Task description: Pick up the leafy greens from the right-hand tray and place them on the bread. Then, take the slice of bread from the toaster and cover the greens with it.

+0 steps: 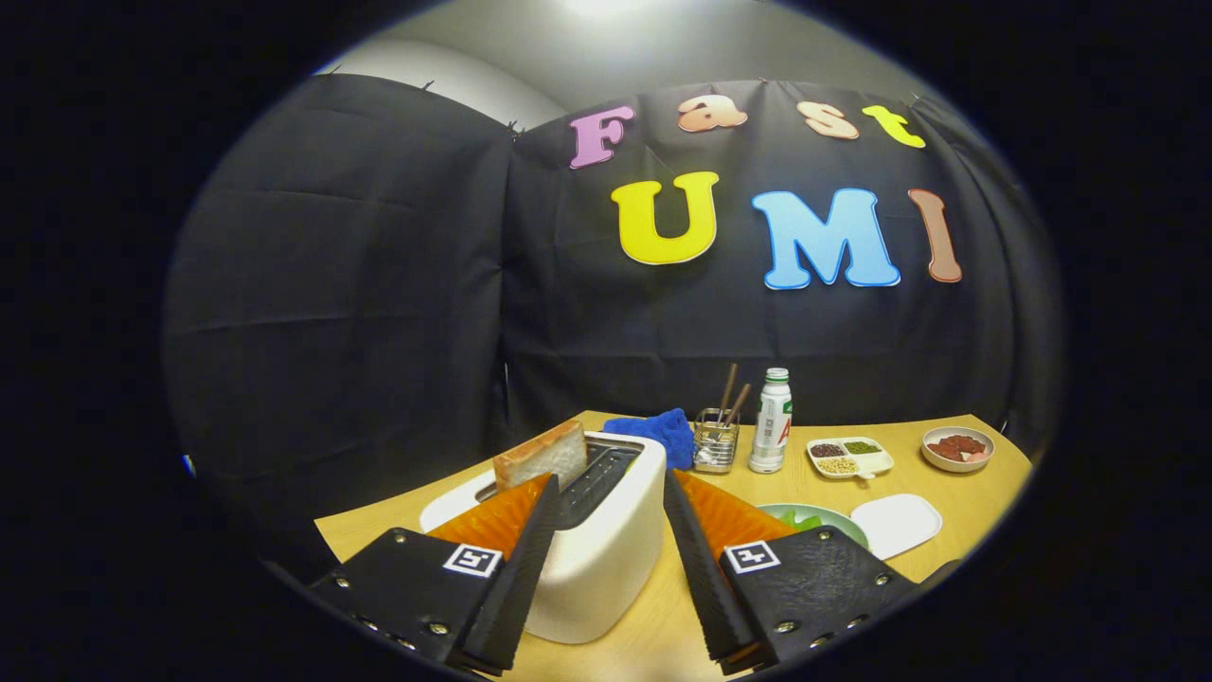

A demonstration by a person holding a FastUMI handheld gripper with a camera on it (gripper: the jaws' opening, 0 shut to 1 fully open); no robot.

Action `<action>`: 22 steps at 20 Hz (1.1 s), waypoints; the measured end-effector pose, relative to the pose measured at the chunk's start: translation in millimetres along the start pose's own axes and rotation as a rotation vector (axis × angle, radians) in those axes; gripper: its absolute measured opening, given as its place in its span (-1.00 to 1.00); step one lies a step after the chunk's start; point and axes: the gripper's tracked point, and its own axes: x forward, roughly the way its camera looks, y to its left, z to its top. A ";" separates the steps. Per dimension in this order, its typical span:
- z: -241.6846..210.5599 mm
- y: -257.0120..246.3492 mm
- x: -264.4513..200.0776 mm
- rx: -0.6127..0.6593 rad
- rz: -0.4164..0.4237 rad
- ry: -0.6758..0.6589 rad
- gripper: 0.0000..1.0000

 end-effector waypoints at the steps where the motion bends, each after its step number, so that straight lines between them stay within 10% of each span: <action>1: -2.2 8.4 2.9 -0.006 0.000 0.012 0.42; 13: -7.8 50.8 53.0 -0.016 -0.092 0.108 0.41; 17: -6.8 49.5 65.3 -0.036 -0.141 0.091 -0.03; 19: 4.3 49.8 50.2 -0.014 -0.178 0.099 -0.68; 21: -5.9 48.2 70.2 -0.002 -0.161 0.107 -0.57; 22: -6.7 48.8 69.8 0.015 -0.153 0.097 -0.88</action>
